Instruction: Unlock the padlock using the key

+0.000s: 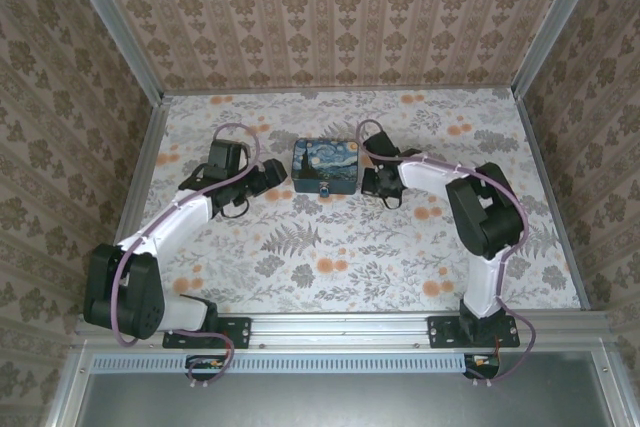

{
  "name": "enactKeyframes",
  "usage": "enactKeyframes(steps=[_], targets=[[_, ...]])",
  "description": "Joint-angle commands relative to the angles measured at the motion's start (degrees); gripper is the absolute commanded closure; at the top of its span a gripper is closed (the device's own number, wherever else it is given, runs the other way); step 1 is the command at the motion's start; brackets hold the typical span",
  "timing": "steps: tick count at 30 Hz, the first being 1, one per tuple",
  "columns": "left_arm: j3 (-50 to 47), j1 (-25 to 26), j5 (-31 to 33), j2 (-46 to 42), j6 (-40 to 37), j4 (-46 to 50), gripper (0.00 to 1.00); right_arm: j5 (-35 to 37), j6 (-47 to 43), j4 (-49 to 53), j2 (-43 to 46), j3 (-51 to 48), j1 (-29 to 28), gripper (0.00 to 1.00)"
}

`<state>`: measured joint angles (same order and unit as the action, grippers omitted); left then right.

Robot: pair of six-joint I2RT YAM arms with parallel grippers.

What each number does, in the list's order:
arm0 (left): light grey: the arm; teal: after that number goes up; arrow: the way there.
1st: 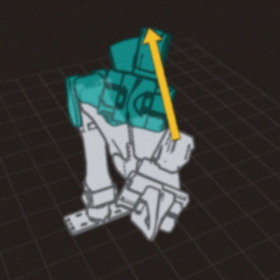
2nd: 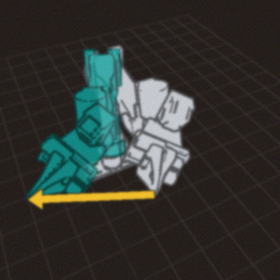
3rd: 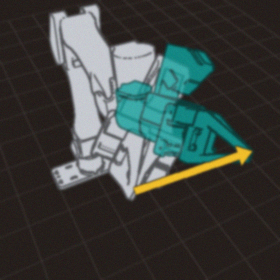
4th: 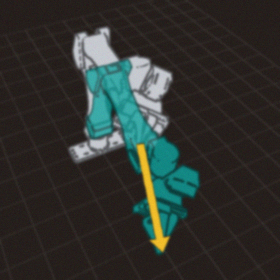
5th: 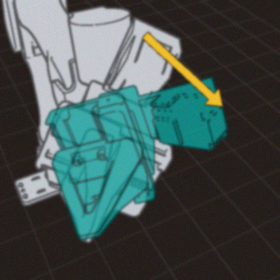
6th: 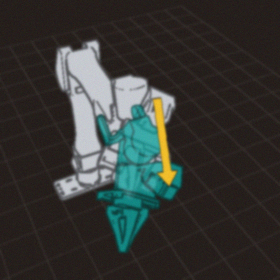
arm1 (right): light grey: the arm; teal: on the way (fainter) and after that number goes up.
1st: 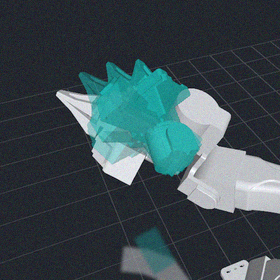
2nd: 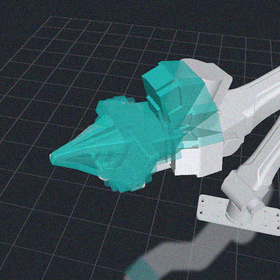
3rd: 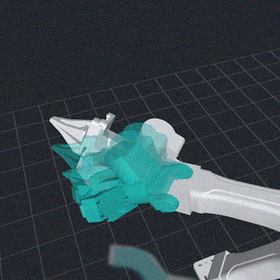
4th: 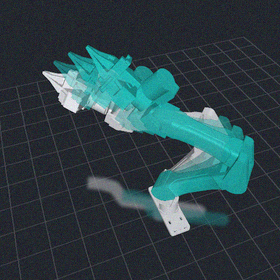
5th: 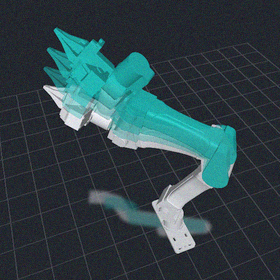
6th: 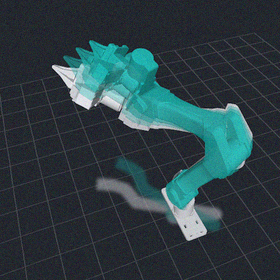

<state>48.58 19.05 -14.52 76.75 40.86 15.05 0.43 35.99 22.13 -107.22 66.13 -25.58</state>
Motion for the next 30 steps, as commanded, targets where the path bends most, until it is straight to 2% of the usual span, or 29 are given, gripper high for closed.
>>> enactKeyframes(steps=[1, 7, 10, 13, 19, 30], targets=[[-1.0, 0.5, -2.1, -0.8, -0.8, 1.0, 0.0, -4.1, 0.6, -2.2, 6.0, -5.4, -0.9, 1.0], [-1.8, 4.7, -1.5, -1.4, -0.5, 1.4, 0.0, -12.6, 2.8, -10.6, 14.8, -17.5, -2.6, 1.0], [-2.9, 6.7, -1.1, -1.6, 0.4, 0.7, 0.0, -17.7, 3.9, -18.2, 18.1, -24.0, -4.1, 1.0], [-4.1, 9.6, -1.3, -1.7, 1.8, -0.7, 0.0, -22.0, 5.4, -24.9, 19.6, -28.6, -5.0, 1.0], [-6.6, 11.4, -5.2, -0.9, 4.4, -6.0, 0.0, -30.5, 7.0, -39.5, 19.4, -34.2, -5.8, 1.0], [-6.8, 13.4, -8.1, 3.0, 8.2, -11.9, 0.0, -31.4, 8.7, -42.6, 19.4, -32.9, -7.8, 1.0]])
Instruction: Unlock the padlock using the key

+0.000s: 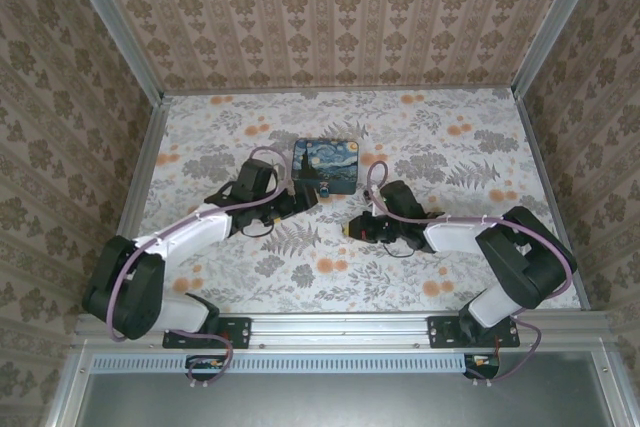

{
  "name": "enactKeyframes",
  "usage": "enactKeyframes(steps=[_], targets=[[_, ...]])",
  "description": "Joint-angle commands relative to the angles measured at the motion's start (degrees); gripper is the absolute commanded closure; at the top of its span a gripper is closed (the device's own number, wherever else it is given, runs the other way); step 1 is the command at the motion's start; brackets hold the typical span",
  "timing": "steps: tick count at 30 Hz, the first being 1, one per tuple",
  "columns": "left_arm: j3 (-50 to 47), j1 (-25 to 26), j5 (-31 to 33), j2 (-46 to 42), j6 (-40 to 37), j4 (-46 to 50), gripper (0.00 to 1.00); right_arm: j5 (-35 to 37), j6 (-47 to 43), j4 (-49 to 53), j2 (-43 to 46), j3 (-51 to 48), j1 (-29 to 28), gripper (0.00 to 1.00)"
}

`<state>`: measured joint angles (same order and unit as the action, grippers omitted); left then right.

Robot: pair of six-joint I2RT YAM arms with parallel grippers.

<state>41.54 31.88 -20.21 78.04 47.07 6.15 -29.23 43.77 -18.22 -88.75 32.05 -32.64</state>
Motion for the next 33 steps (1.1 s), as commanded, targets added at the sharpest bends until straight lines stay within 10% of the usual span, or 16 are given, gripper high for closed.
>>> enactKeyframes(steps=[1, 33], targets=[[0.4, 0.6, -3.0, 2.3, 2.4, -3.7, 0.0, -1.6, 1.1, -2.3, 1.0, 1.4, -0.9, 1.0], [1.3, 2.1, -12.4, 11.7, 8.4, -20.7, 0.59, -2.7, 4.0, -4.1, -0.5, 9.3, -3.5, 1.0]])
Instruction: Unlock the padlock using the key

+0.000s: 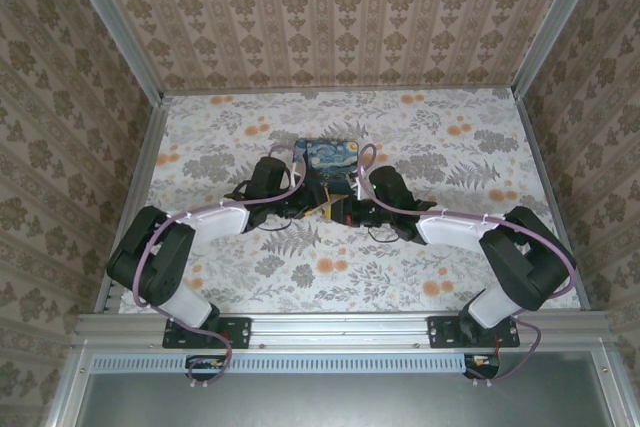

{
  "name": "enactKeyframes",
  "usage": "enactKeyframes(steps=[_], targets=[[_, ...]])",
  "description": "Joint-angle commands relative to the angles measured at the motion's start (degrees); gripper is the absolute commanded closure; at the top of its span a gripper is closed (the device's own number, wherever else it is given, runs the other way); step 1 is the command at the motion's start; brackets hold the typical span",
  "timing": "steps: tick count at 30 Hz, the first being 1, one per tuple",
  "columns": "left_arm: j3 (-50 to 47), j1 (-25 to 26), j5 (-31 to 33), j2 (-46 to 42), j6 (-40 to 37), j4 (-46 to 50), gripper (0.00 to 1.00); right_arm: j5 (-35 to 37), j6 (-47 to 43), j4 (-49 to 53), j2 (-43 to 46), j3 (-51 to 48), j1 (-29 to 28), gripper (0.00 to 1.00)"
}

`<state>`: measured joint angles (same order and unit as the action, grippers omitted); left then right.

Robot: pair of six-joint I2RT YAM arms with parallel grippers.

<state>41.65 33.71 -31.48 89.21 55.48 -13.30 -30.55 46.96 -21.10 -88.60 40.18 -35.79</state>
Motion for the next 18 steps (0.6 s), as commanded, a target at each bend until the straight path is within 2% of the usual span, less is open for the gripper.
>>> enactKeyframes(steps=[1, 3, 18], targets=[[1.2, 0.3, -1.1, 0.4, 0.0, -1.2, 0.62, -1.3, 0.7, -1.3, -0.8, 1.0, -0.4, 1.0], [1.1, 0.3, -1.2, 0.5, 0.0, -1.2, 0.66, -1.1, 0.6, -1.1, -1.1, 1.0, -0.3, 1.0], [-0.6, 0.4, -1.4, -0.6, -0.3, -1.0, 0.7, -0.2, 0.7, -2.5, -2.9, 0.8, -0.3, 1.0]])
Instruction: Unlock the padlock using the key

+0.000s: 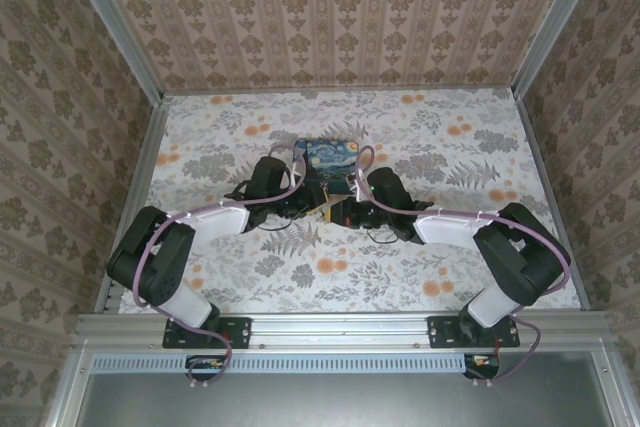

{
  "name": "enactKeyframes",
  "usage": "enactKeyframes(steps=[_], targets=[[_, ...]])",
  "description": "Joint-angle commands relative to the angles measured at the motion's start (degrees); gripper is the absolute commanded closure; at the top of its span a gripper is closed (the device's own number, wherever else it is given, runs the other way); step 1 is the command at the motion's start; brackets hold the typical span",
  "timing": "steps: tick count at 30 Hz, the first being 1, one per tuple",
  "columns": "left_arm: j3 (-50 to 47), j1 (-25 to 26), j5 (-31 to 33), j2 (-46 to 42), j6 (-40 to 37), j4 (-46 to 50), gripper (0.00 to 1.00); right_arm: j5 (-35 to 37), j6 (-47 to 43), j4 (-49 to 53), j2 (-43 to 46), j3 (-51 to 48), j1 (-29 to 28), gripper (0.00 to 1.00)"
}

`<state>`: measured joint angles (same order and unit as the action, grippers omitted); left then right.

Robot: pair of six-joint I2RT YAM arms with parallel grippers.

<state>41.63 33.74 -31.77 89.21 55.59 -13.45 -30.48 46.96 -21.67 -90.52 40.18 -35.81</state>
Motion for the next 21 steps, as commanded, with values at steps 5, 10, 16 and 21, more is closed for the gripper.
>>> enactKeyframes(steps=[5, 10, 16, 21], targets=[[-1.0, 0.5, -1.3, -0.6, -0.5, -1.0, 0.75, -0.1, 1.0, -2.3, -1.3, 1.0, -0.3, 1.0], [-1.2, 0.5, -1.3, -0.7, -0.6, -1.0, 0.79, 0.1, 1.1, -2.4, -1.7, 1.1, -0.2, 1.0], [-1.5, 0.6, -1.3, -0.9, -0.7, -1.0, 0.86, 0.3, 1.1, -2.6, -2.0, 1.2, -0.3, 1.0], [-1.4, 0.6, -1.5, -0.9, -0.8, -1.0, 0.91, 0.5, 1.6, -3.2, -2.4, 1.2, -0.1, 1.0]])
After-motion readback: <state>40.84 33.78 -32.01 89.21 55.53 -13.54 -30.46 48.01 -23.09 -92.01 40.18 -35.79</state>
